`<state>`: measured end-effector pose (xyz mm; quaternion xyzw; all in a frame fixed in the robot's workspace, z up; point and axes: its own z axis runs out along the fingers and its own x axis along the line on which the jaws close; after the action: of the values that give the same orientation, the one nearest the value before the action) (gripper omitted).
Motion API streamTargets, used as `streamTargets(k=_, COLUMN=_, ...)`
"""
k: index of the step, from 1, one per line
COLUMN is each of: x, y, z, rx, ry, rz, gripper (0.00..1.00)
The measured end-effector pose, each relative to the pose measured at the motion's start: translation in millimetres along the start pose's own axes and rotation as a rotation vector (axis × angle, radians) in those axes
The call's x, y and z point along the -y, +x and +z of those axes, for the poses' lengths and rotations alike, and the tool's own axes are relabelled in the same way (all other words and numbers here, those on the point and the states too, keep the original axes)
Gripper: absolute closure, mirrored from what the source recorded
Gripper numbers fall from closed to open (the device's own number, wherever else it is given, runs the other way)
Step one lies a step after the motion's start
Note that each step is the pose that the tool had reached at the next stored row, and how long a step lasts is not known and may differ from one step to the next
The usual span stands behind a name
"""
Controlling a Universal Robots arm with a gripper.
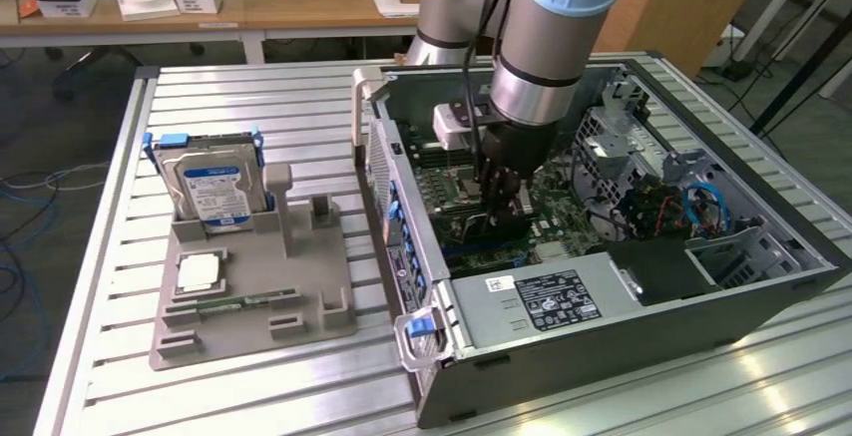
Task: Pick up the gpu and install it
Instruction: 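Insert the gpu into the slot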
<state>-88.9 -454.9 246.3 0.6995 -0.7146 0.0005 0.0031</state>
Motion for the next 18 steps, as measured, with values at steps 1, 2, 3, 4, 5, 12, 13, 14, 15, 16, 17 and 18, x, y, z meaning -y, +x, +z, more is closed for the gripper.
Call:
streamTargets(k=1, x=-0.1, y=0.1, z=0.6, rx=-0.0002, ry=-0.0001, rz=0.0, gripper=0.74)
streamTargets(k=2, x=0.0, y=0.0, z=1.4, rx=0.0003, ry=0.0004, rz=0.0, gripper=0.74)
streamTargets(k=3, x=-0.1, y=0.0, z=2.1, rx=0.0002, ry=0.0003, rz=0.0, gripper=0.74)
streamTargets(k=4, x=-0.2, y=0.0, z=2.9, rx=-0.0001, ry=0.0002, rz=0.0, gripper=0.74)
streamTargets(k=5, x=-0.3, y=0.0, z=3.7, rx=0.0002, ry=0.0001, rz=0.0, gripper=0.74)
streamTargets(k=12, x=-0.4, y=0.0, z=4.2, rx=0.0005, ry=0.0001, rz=0.0, gripper=0.74)
streamTargets(k=13, x=-0.4, y=0.0, z=4.2, rx=0.0005, ry=0.0001, rz=0.0, gripper=0.74)
streamTargets(k=14, x=-0.4, y=-0.1, z=4.2, rx=0.0005, ry=0.0002, rz=0.0, gripper=0.74)
streamTargets(k=15, x=-0.4, y=0.0, z=4.2, rx=0.0005, ry=0.0001, rz=0.0, gripper=0.74)
streamTargets(k=16, x=-0.7, y=-0.4, z=5.3, rx=0.0036, ry=0.0005, rz=0.001, gripper=0.73)
streamTargets(k=17, x=-0.7, y=-0.3, z=5.0, rx=0.0022, ry=0.0008, rz=0.001, gripper=0.68)
streamTargets(k=18, x=-0.6, y=-0.2, z=4.8, rx=0.0017, ry=0.0008, rz=0.001, gripper=0.68)
